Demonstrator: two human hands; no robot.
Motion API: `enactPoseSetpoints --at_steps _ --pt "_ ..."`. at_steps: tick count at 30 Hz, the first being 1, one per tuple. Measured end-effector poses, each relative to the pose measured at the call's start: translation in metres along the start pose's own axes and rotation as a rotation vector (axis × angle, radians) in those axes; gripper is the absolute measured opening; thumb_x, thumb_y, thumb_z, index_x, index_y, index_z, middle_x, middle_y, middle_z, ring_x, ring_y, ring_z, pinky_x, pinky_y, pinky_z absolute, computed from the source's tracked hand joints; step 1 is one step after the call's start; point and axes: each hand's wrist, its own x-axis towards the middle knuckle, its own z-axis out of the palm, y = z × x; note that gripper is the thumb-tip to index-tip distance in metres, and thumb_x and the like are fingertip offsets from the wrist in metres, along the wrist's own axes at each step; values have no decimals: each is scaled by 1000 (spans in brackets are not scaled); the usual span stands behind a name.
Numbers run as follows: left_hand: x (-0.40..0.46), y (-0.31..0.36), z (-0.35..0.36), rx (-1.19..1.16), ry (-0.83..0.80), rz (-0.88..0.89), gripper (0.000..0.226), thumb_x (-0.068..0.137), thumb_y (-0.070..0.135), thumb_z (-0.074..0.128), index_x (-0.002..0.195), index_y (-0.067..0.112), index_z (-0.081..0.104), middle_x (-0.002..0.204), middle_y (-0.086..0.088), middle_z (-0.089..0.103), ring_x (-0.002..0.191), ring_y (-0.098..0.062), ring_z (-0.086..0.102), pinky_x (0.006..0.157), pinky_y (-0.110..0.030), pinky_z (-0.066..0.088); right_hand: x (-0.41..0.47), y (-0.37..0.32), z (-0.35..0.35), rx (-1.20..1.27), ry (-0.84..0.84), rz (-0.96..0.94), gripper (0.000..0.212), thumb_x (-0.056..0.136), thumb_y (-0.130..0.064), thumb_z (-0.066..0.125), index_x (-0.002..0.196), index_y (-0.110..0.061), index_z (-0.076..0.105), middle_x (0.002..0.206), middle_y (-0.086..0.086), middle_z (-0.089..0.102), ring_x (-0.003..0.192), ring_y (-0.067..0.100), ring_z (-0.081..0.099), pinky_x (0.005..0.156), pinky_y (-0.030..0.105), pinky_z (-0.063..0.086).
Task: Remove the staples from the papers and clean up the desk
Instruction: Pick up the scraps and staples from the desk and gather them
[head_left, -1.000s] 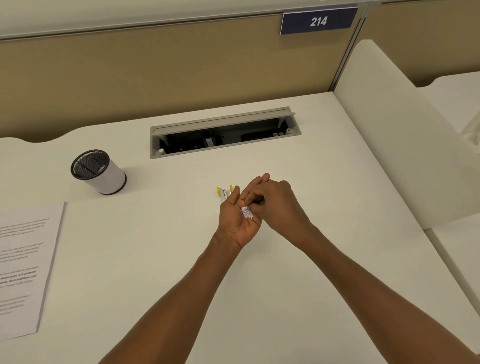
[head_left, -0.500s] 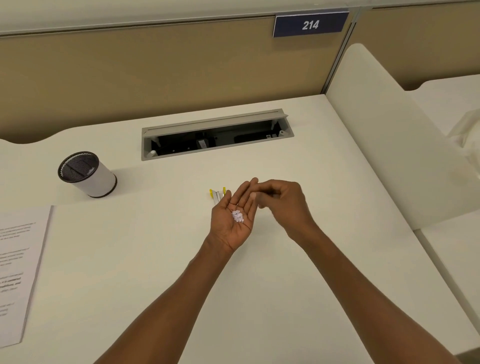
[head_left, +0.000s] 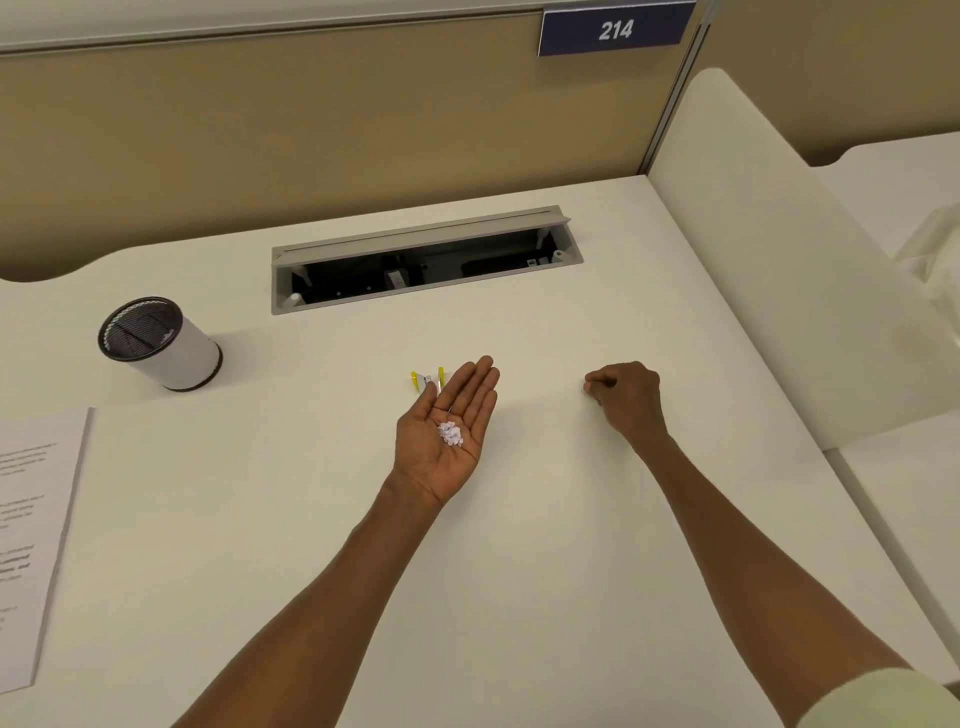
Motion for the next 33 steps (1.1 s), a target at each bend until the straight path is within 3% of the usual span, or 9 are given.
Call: enactPoseSetpoints --at_steps 5,9,13,18,20,23,27,30,33 --pt "-1 1 -2 3 6 1 52 107 29 36 108 -8 72 128 -22 66 121 -32 61 99 -41 52 8 -3 6 -122 -55 -71 10 84 -4 67 84 -2 77 88 9 75 83 23 68 76 30 52" --pt "-3 3 -2 -4 4 10 52 106 28 36 108 -8 72 127 -22 66 121 -32 61 99 -41 52 10 -2 10 -286 -64 -142 18 83 -1 56 74 -7 72 79 6 70 76 23 62 64 26 42" --pt "-5 2 -2 -6 0 9 51 106 27 36 108 -8 73 127 -22 66 122 -32 61 99 -42 52 8 -7 12 -467 -81 -250 23 76 3 44 57 -10 43 56 4 39 62 23 37 52 32 23" --pt "-8 1 -3 -13 3 19 52 106 27 35 107 -8 73 127 -22 66 121 -32 62 97 -42 53 11 -3 15 -517 -108 -334 36 79 2 45 57 -18 24 60 -4 20 64 21 30 58 30 17" --pt "-10 2 -2 -15 -1 21 52 106 28 35 108 -8 72 128 -22 66 120 -32 62 98 -42 53 13 -2 16 -463 -123 -304 39 79 2 44 56 -18 20 59 -4 21 63 20 28 53 33 15" --pt "-11 3 0 -12 -13 27 51 106 28 36 109 -8 72 128 -22 65 120 -33 62 98 -42 52 19 -3 12 -248 -180 -101 28 81 -4 50 55 -5 39 59 10 42 61 21 35 51 32 29" --pt "-10 2 2 -6 -18 23 52 106 28 36 107 -8 73 128 -22 66 120 -32 62 98 -42 52 2 -12 -12 645 -242 280 19 86 -4 63 68 -2 60 67 10 54 62 20 46 56 28 37" --pt "-10 0 0 -6 -27 14 52 106 29 35 109 -8 72 130 -22 64 122 -33 60 101 -44 49 -24 -34 -24 927 -308 290 14 90 -2 60 77 -3 63 73 8 56 65 16 49 58 24 40" --pt "-8 -3 -2 6 -26 8 52 106 29 35 111 -8 72 132 -22 63 123 -33 60 101 -44 49 -59 -70 -22 860 -373 141 12 89 -1 60 79 -3 66 72 6 58 62 14 49 56 22 39"
